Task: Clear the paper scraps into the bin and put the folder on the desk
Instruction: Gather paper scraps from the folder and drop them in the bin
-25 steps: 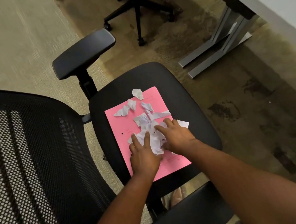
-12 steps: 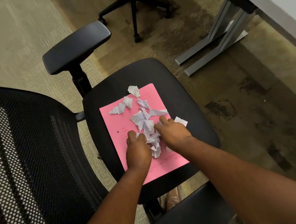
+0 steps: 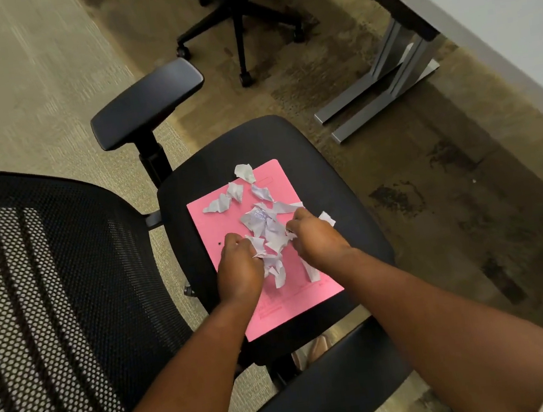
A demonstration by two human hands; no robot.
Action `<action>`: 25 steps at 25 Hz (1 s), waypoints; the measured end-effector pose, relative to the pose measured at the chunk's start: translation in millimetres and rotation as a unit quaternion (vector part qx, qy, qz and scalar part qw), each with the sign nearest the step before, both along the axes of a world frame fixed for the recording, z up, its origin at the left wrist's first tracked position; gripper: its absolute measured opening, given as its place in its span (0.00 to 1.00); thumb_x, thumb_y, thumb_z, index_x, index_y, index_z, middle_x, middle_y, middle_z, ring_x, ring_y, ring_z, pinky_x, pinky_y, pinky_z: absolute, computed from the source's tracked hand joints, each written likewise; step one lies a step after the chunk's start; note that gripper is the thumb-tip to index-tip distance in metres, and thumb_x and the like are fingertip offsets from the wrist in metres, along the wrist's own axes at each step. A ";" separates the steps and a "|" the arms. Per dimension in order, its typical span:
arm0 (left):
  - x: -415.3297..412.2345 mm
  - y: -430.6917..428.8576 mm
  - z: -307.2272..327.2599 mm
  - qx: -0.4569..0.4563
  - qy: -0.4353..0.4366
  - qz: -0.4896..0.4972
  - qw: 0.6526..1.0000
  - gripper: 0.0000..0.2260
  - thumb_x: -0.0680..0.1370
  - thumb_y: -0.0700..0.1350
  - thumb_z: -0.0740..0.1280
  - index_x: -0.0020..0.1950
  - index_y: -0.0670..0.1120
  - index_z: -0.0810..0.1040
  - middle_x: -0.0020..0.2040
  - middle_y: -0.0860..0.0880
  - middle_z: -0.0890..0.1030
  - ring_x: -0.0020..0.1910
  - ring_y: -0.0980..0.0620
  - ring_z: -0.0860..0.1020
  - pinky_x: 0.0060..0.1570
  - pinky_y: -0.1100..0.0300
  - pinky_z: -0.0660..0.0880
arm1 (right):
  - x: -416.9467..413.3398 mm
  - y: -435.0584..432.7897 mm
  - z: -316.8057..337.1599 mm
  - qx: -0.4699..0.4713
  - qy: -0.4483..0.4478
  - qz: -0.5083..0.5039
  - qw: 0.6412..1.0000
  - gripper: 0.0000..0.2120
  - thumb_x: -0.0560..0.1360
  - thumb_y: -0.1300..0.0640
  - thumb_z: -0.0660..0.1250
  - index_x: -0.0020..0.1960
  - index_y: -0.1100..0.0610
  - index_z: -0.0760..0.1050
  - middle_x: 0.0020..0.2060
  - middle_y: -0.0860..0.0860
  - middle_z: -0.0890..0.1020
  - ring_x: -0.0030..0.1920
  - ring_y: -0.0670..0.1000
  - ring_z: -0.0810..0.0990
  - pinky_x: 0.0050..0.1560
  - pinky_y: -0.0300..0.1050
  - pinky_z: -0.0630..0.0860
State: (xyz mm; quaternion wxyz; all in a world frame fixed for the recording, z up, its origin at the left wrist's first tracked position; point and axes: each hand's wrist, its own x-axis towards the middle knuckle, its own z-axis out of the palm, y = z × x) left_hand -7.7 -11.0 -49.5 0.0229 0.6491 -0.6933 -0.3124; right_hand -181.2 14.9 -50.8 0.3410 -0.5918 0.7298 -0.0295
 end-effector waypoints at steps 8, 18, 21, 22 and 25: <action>-0.6 -0.3 85.9 -0.039 0.035 -0.019 0.998 0.05 0.76 0.37 0.71 0.50 0.45 0.78 0.54 0.55 0.76 0.43 0.55 0.78 0.38 0.68 0.70 | -1.4 33.7 80.4 -0.116 -0.043 -0.121 0.985 0.09 0.79 0.57 0.70 0.60 0.53 0.81 0.54 0.47 0.74 0.47 0.47 0.75 0.39 0.32 0.67; -31.1 60.8 191.3 -0.130 0.113 -0.150 0.974 0.04 0.76 0.40 0.74 0.46 0.47 0.80 0.56 0.54 0.77 0.49 0.59 0.76 0.44 0.71 0.71 | -3.3 128.0 179.4 -0.276 -0.063 -0.312 0.907 0.06 0.77 0.61 0.69 0.53 0.57 0.82 0.50 0.42 0.72 0.44 0.43 0.74 0.42 0.29 0.66; -50.0 88.3 208.9 -0.140 0.140 -0.182 0.963 0.04 0.75 0.40 0.74 0.44 0.47 0.80 0.59 0.54 0.77 0.48 0.61 0.74 0.42 0.76 0.65 | -11.0 166.3 206.7 -0.319 -0.038 -0.352 0.879 0.04 0.77 0.62 0.70 0.52 0.59 0.82 0.50 0.45 0.73 0.43 0.44 0.74 0.42 0.29 0.67; -57.8 98.3 214.9 -0.147 0.154 -0.198 0.957 0.05 0.75 0.40 0.74 0.44 0.47 0.80 0.59 0.55 0.77 0.46 0.63 0.74 0.41 0.76 0.66 | -15.2 181.5 215.7 -0.333 -0.030 -0.367 0.868 0.04 0.77 0.62 0.70 0.51 0.59 0.82 0.50 0.45 0.73 0.43 0.44 0.74 0.42 0.28 0.67; -81.6 128.2 231.6 -0.154 0.201 -0.246 0.936 0.05 0.73 0.38 0.74 0.41 0.46 0.80 0.55 0.59 0.74 0.45 0.67 0.72 0.41 0.65 0.76 | -27.6 226.3 236.1 -0.368 -0.017 -0.408 0.835 0.06 0.76 0.64 0.70 0.51 0.59 0.82 0.50 0.47 0.75 0.45 0.46 0.76 0.46 0.33 0.71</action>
